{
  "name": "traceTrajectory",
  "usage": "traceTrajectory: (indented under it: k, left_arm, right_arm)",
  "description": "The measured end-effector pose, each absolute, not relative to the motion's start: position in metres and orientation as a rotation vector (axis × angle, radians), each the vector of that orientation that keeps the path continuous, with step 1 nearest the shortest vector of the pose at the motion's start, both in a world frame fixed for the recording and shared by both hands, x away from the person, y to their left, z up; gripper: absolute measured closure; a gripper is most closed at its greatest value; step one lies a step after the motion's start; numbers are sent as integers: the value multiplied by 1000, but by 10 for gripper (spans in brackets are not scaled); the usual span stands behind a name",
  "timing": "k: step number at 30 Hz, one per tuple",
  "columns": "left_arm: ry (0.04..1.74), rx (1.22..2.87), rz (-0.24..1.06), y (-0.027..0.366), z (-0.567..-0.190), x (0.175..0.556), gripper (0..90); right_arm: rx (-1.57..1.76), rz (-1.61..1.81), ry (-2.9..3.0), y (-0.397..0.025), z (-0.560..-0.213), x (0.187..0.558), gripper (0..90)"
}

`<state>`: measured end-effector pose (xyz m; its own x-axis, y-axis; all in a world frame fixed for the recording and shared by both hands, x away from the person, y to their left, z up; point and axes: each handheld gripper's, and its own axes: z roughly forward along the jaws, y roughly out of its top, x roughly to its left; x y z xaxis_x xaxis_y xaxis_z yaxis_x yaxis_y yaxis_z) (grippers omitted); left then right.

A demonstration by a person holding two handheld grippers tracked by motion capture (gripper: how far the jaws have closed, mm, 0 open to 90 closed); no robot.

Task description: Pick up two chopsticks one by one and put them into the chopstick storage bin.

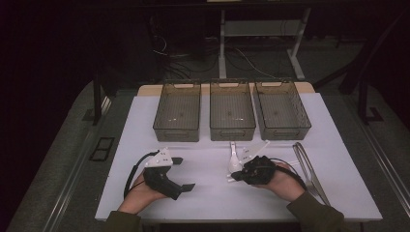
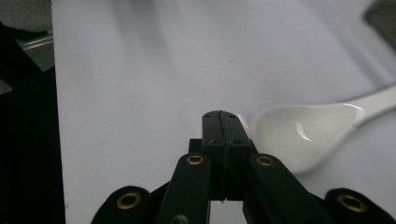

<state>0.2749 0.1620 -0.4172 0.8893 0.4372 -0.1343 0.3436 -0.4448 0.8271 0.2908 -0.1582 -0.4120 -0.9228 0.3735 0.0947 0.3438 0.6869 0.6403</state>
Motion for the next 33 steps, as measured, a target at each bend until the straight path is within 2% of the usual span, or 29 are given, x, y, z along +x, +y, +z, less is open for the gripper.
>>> traceTrajectory:
  k: [1, 3, 10, 13, 23, 33]
  left_arm:
    - [563, 2075, 121, 162, -417, 275, 1]
    - [563, 2076, 121, 162, -417, 275, 1]
    - [564, 2076, 117, 162, -418, 275, 1]
    - [563, 2078, 115, 162, -418, 276, 1]
    - [562, 2081, 112, 162, -419, 276, 1]
    - [564, 2080, 111, 162, -419, 276, 1]
  right_arm:
    - [643, 1081, 2824, -172, -408, 295, 853]
    - [666, 1074, 2813, -179, -406, 298, 835]
    - [733, 1005, 2796, -223, -403, 318, 586]
    - [732, 969, 2814, -237, -407, 326, 529]
    - [669, 861, 2901, -248, -426, 334, 526]
    - [588, 771, 2899, -240, -433, 331, 618]
